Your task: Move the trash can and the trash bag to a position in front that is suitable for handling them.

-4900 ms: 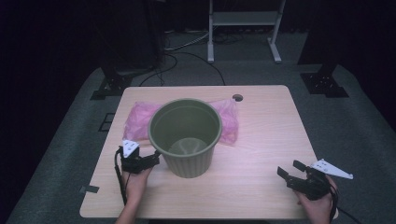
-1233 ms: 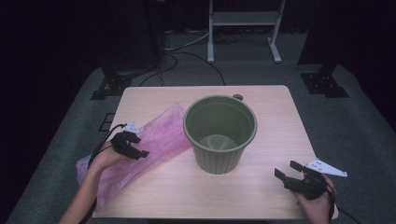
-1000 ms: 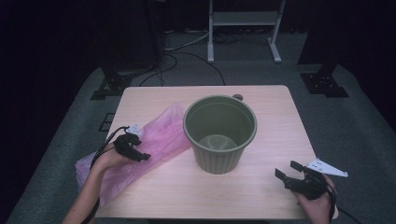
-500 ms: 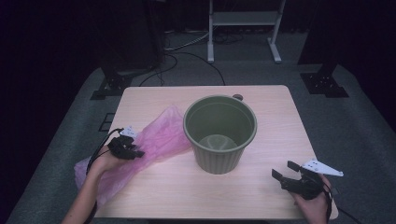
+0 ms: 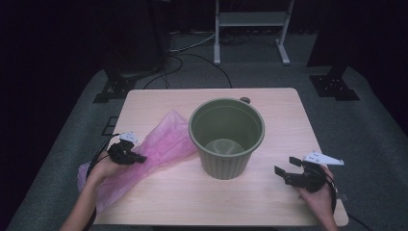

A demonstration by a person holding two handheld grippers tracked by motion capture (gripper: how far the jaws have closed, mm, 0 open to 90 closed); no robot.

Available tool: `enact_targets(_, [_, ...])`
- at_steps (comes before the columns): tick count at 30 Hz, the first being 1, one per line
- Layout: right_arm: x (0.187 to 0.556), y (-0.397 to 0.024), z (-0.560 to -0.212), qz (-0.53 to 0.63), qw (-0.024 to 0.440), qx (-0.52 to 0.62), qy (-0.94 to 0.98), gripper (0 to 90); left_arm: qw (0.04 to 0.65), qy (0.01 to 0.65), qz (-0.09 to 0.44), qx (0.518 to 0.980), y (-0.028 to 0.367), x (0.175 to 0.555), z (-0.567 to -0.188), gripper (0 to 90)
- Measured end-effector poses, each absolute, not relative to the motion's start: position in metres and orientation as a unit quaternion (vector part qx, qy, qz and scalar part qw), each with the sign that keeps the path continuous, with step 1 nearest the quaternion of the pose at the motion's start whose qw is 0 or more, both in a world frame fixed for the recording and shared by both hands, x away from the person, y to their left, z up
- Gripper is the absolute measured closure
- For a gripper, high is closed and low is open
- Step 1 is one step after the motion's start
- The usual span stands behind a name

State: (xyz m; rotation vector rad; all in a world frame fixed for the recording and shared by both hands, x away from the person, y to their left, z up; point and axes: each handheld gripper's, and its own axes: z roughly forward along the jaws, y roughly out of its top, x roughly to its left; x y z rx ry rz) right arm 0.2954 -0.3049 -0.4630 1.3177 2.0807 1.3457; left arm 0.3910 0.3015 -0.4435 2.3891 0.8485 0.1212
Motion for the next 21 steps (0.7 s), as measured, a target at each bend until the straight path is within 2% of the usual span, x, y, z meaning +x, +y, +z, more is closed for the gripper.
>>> enact_targets(12, [0.408,-0.285,-0.438,0.493,0.147,0.461,0.723,21.8,0.333,0.297,0.065,0.893,0.318,0.369,-0.393,89.1])
enact_targets(18, [0.446,-0.262,-0.434,0.498,0.148,0.428,0.740,23.1,0.355,0.294,0.073,0.884,0.324,0.361,-0.373,89.1])
enact_targets(21, [0.458,-0.253,-0.437,0.518,0.125,0.407,0.742,26.3,0.360,0.294,0.077,0.882,0.328,0.359,-0.365,89.1])
